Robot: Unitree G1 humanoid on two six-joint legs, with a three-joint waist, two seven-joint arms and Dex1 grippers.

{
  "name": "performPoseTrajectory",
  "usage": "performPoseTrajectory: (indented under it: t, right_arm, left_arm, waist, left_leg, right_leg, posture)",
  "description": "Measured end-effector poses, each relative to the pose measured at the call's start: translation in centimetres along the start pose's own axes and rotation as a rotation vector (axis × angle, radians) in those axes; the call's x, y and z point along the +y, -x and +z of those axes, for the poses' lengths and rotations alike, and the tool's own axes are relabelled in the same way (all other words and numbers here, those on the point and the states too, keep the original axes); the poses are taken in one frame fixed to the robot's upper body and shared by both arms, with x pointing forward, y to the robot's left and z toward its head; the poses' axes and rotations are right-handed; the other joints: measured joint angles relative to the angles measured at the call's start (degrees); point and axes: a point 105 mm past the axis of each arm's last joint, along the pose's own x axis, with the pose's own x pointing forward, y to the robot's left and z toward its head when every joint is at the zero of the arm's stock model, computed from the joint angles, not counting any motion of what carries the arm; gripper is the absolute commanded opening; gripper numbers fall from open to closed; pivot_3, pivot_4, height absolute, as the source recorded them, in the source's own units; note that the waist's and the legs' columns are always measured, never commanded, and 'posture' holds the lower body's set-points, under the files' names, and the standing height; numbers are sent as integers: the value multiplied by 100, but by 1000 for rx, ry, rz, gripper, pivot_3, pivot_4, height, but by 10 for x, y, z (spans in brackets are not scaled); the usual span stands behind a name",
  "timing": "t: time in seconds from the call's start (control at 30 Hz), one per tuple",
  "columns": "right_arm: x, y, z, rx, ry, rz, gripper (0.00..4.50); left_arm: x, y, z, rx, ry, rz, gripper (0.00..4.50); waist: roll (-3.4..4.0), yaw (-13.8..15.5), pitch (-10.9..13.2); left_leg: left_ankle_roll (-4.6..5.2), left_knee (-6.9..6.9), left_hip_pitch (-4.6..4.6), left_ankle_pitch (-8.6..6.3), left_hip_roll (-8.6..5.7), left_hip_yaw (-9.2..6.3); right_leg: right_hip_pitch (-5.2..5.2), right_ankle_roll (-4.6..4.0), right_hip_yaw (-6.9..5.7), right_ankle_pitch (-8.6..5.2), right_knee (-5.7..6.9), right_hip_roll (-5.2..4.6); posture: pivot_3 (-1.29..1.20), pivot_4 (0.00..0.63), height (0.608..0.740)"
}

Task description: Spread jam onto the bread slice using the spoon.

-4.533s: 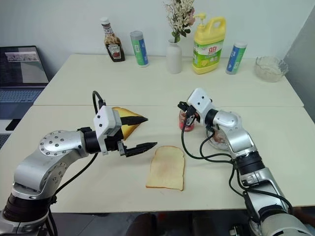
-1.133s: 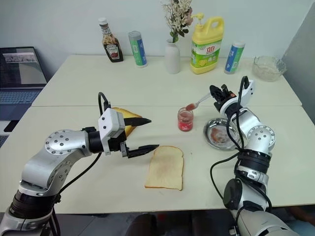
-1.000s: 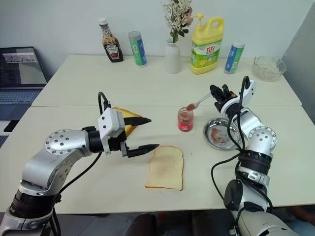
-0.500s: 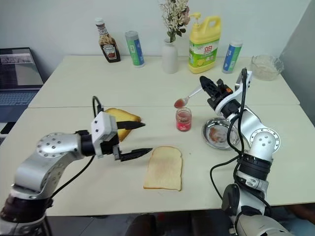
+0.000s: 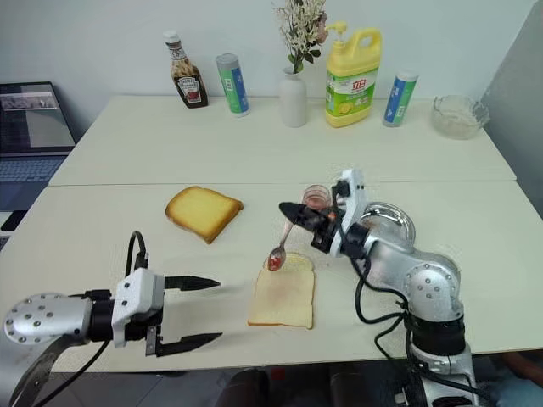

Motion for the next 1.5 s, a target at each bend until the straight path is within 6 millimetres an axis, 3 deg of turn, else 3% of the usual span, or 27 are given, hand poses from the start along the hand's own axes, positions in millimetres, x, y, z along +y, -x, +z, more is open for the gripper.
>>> performPoseTrajectory:
  t: [0.2,0.5,1.27,1.5]
  right_arm:
    - [8,1,-26,51,216,76,43]
    - [39,1,-15,-52,480,224,43]
    - [48,8,-12,-95,699,321,43]
    - [43,7,-10,-132,605,275,43]
  left_arm:
    - [-4,-7,5,-44,-31,29,4500]
    - [11,-14,19,-84,-95,71,4500]
    - [12,-12,15,-61,-76,50,4500]
    - [16,-11,13,-61,-73,58,4500]
  waist:
    - [-1,-4,-1]
    - [-6,14,-3]
    - [-7,23,-4]
    - [-8,25,-5]
  left_leg:
    - [0,3,2,0,1,-1]
    - [0,10,3,0,0,-1]
    - [0,14,7,0,0,-3]
    - [0,15,8,0,0,-3]
  right_leg:
    - [1,14,0,-13,3,3]
    - [6,8,-1,-9,4,4]
    - [8,-7,-2,0,9,4]
    - [10,-7,-2,0,10,4]
  posture:
    - [0,150,740]
    - [0,150,740]
    - [0,150,740]
    - [0,150,740]
